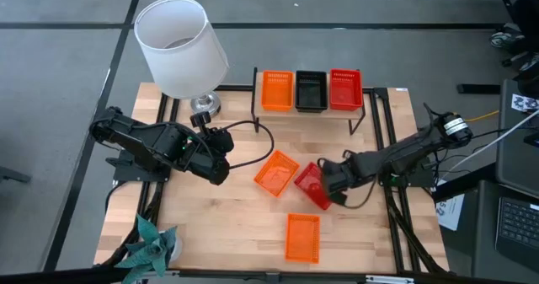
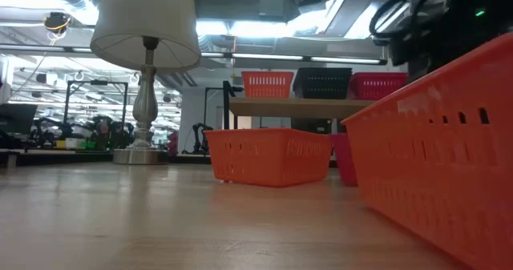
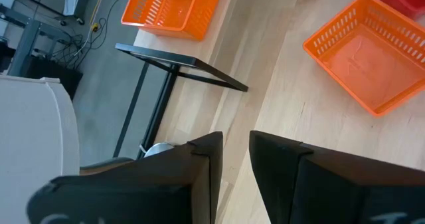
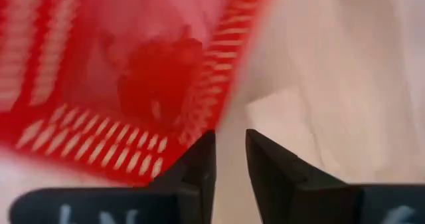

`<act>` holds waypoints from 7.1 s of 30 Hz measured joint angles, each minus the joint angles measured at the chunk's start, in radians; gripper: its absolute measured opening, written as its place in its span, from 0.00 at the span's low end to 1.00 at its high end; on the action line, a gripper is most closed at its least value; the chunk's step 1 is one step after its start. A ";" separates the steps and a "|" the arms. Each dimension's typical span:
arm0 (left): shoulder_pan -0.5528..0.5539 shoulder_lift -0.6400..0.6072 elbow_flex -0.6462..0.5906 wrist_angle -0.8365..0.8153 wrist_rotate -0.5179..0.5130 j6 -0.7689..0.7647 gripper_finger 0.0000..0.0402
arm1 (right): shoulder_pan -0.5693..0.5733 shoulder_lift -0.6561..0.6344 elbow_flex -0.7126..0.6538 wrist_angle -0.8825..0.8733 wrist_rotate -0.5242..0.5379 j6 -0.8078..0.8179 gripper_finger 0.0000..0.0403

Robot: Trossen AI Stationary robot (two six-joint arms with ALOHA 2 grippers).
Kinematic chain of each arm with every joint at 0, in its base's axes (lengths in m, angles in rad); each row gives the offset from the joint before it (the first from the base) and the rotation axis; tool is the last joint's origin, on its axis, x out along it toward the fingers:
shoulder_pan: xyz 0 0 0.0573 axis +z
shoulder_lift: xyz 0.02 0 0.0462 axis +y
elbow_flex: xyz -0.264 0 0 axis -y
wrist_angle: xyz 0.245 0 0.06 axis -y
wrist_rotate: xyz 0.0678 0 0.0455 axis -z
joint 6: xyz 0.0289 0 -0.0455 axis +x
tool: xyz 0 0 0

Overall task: Stack baskets on shelf by color
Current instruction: Stack the red bin on the red bin on the shelf

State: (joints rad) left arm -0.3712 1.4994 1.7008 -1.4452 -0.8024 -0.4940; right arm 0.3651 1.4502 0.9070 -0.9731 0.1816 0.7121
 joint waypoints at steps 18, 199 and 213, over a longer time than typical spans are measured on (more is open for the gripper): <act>0.000 0.000 0.000 0.000 0.000 0.000 0.17 | 0.156 0.000 0.013 0.089 -0.097 -0.307 0.21; 0.000 0.000 0.000 0.019 0.000 0.006 0.17 | -0.961 -0.013 0.674 -0.576 0.001 -1.159 0.08; 0.000 0.000 0.000 0.019 0.000 0.001 0.17 | -0.961 -0.013 0.674 -0.597 0.000 -1.110 0.27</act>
State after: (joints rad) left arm -0.3714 1.4990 1.7008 -1.4267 -0.8027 -0.4928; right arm -0.5957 1.4368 1.5814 -1.5702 0.1818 -0.3980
